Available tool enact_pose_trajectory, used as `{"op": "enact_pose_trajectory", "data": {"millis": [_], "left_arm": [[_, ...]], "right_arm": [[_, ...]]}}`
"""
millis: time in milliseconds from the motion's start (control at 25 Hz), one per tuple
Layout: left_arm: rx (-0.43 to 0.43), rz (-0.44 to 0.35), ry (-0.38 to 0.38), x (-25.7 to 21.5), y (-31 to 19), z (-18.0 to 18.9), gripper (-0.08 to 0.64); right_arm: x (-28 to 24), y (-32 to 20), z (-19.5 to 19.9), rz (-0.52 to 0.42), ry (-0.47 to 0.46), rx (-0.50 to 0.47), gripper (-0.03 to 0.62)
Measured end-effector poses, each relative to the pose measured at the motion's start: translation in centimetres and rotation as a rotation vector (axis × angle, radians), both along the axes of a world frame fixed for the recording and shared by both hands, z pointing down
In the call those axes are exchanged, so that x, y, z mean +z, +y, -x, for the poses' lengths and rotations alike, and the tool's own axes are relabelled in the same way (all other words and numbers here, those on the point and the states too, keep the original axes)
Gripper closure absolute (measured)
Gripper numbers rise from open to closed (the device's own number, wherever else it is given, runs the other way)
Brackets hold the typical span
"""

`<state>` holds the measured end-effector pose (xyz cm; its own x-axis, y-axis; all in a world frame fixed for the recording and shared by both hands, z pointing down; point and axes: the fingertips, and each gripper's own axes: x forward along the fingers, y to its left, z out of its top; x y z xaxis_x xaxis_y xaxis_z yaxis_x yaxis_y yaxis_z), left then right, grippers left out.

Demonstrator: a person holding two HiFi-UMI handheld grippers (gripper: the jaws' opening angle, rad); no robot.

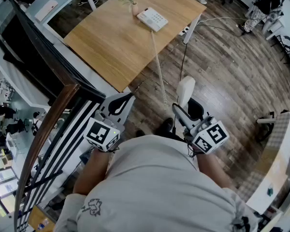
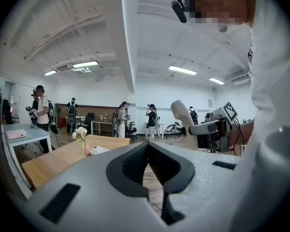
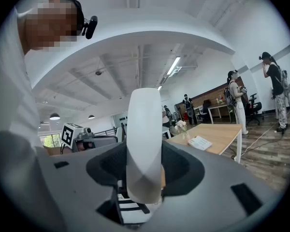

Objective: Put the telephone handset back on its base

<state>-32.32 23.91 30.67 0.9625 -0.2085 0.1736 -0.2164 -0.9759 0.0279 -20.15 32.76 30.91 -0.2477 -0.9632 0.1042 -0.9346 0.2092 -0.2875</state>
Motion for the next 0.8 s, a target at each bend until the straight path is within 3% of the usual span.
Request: {"op": "enact_pose_trajectory", "data": {"millis": [800], "left_arm": [[-0.018, 0.019, -0.006, 0.9, -1.2, -15.9, 0.554]], "right_arm": [[0.6, -2.1, -14.9, 0.013, -0.017, -0.058, 0.368]]}}
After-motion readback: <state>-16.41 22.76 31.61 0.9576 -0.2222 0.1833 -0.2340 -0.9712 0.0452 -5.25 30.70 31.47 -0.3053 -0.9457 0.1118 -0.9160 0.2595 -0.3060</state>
